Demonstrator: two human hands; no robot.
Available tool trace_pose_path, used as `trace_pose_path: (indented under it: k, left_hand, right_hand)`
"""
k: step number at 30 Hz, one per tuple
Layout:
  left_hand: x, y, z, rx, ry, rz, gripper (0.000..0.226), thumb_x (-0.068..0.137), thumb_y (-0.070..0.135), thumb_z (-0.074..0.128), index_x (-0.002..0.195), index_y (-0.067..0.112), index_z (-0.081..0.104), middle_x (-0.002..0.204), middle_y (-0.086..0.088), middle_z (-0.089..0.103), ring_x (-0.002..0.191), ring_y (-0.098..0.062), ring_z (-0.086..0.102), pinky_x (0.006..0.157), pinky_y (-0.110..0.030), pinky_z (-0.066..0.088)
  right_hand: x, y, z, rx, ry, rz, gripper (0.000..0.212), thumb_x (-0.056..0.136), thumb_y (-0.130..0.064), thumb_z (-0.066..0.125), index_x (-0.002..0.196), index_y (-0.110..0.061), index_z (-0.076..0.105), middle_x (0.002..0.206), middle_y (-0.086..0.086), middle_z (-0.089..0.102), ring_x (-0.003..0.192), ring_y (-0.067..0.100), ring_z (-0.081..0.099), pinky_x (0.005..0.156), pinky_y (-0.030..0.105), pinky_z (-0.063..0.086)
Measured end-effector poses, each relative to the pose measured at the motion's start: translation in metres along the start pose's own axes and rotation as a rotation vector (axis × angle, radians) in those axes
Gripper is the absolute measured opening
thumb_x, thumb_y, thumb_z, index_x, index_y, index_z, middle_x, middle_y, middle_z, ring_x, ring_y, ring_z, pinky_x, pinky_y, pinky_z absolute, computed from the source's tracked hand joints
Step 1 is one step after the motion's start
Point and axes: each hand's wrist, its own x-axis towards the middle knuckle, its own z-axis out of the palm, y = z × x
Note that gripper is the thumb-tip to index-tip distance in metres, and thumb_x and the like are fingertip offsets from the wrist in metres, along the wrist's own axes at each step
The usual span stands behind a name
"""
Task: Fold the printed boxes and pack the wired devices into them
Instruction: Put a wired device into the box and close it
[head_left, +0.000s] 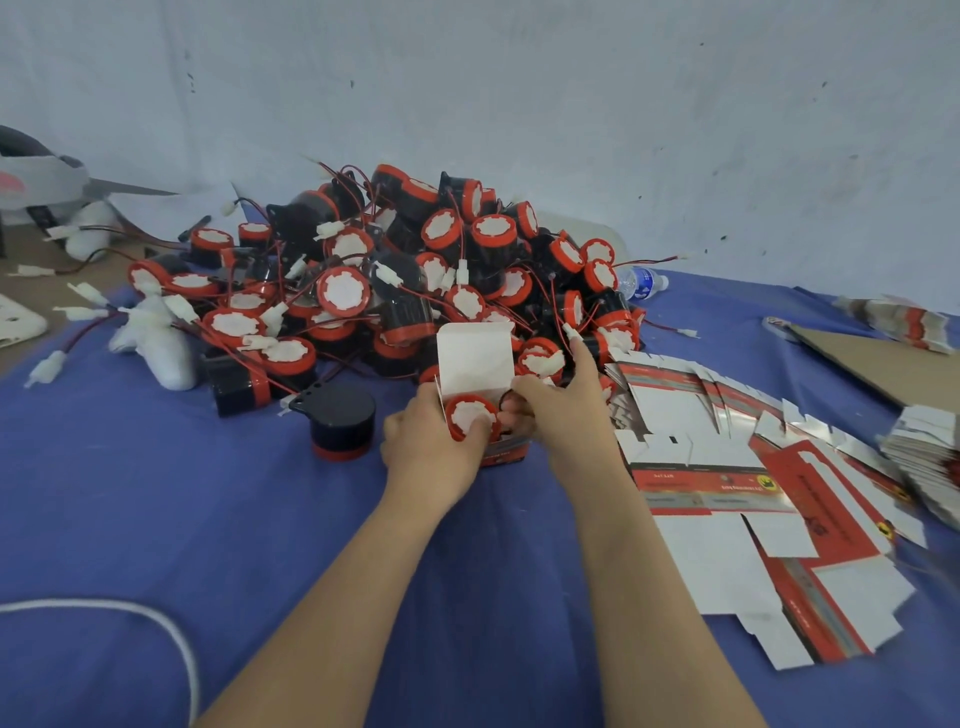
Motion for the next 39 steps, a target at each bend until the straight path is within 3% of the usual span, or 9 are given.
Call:
trace_pose_path:
  k: [5, 7, 10, 14, 20, 23, 27, 32, 39]
  left_hand:
    - [-0.002, 0.002, -0.001, 0.008, 0.001, -0.006, 0.045, 0.091, 0.034, 0.059, 0.13, 0.018, 0.044, 0.128, -0.005, 0.056, 0.128, -0.029, 0.036, 0.105, -0.046, 0.036]
    - [-0.002, 0.002, -0.002, 0.002, -0.003, -0.015, 0.046, 0.091, 0.035, 0.059, 0.13, 0.018, 0.044, 0.128, -0.004, 0.056, 0.128, -0.029, 0.035, 0.105, -0.046, 0.036]
    - [-0.002, 0.001, -0.002, -0.005, -0.003, -0.015, 0.047, 0.09, 0.035, 0.06, 0.131, 0.018, 0.044, 0.128, -0.004, 0.056, 0.129, -0.029, 0.035, 0.106, -0.047, 0.036]
    - [-0.004, 0.0, -0.001, 0.006, 0.012, 0.013, 0.047, 0.09, 0.035, 0.06, 0.13, 0.016, 0.045, 0.127, -0.004, 0.057, 0.127, -0.029, 0.039, 0.105, -0.045, 0.036]
    - [-0.007, 0.004, 0.0, -0.099, 0.005, 0.032, 0.056, 0.079, 0.056, 0.061, 0.123, 0.022, 0.051, 0.118, 0.0, 0.06, 0.122, -0.026, 0.045, 0.101, -0.046, 0.042]
    - [-0.011, 0.008, 0.001, -0.139, 0.004, 0.057, 0.072, 0.064, 0.074, 0.06, 0.117, 0.027, 0.052, 0.114, 0.006, 0.06, 0.118, -0.02, 0.048, 0.098, -0.044, 0.045]
    - [-0.004, -0.001, 0.004, -0.135, 0.03, 0.044, 0.045, 0.083, 0.041, 0.068, 0.119, 0.02, 0.051, 0.115, 0.001, 0.062, 0.112, -0.024, 0.055, 0.091, -0.044, 0.049]
    - [0.001, -0.005, 0.003, -0.205, 0.093, -0.04, 0.032, 0.085, 0.036, 0.068, 0.106, 0.02, 0.051, 0.106, 0.003, 0.061, 0.099, -0.018, 0.06, 0.068, -0.026, 0.045]
    - [-0.004, -0.001, 0.001, -0.171, 0.097, -0.033, 0.045, 0.075, 0.053, 0.072, 0.098, 0.024, 0.046, 0.103, 0.003, 0.062, 0.098, -0.02, 0.06, 0.081, -0.043, 0.054]
  right_hand:
    - [0.008, 0.005, -0.004, 0.048, 0.105, -0.047, 0.038, 0.088, -0.005, 0.064, 0.125, -0.009, 0.054, 0.098, 0.01, 0.067, 0.078, 0.017, 0.072, 0.072, 0.028, 0.059]
    - [0.009, 0.009, -0.006, -0.117, 0.173, -0.142, 0.027, 0.091, -0.015, 0.063, 0.117, -0.012, 0.055, 0.097, 0.001, 0.067, 0.088, 0.017, 0.07, 0.074, 0.023, 0.056]
    - [0.004, 0.013, -0.002, -0.395, 0.252, -0.403, 0.013, 0.095, -0.018, 0.058, 0.103, -0.022, 0.049, 0.078, -0.013, 0.06, 0.072, 0.003, 0.066, 0.06, 0.015, 0.047]
    - [0.005, 0.017, 0.004, -0.736, 0.396, -0.579, 0.018, 0.099, -0.035, 0.048, 0.093, -0.022, 0.037, 0.07, -0.002, 0.057, 0.062, 0.019, 0.055, 0.056, 0.035, 0.044]
    - [0.009, 0.02, 0.003, -0.926, 0.478, -0.501, 0.025, 0.102, -0.039, 0.034, 0.096, -0.016, 0.041, 0.067, -0.001, 0.05, 0.063, 0.024, 0.05, 0.056, 0.032, 0.036]
    - [0.008, 0.02, 0.004, -0.959, 0.446, -0.413, 0.025, 0.101, -0.042, 0.036, 0.093, -0.019, 0.034, 0.067, -0.003, 0.048, 0.065, 0.024, 0.052, 0.059, 0.034, 0.039]
    - [0.007, 0.016, -0.003, -0.944, 0.242, -0.312, 0.033, 0.097, -0.05, 0.042, 0.095, -0.018, 0.051, 0.075, -0.005, 0.057, 0.074, 0.017, 0.055, 0.066, 0.032, 0.046]
    - [0.0, 0.002, -0.025, -0.871, -0.133, -0.36, 0.007, 0.091, -0.028, 0.062, 0.096, -0.024, 0.064, 0.07, -0.016, 0.052, 0.062, 0.0, 0.048, 0.051, 0.011, 0.033]
    - [-0.01, -0.007, -0.01, -0.956, 0.097, -0.392, 0.007, 0.087, -0.016, 0.057, 0.085, -0.012, 0.063, 0.07, 0.0, 0.06, 0.071, 0.018, 0.055, 0.064, 0.03, 0.043]
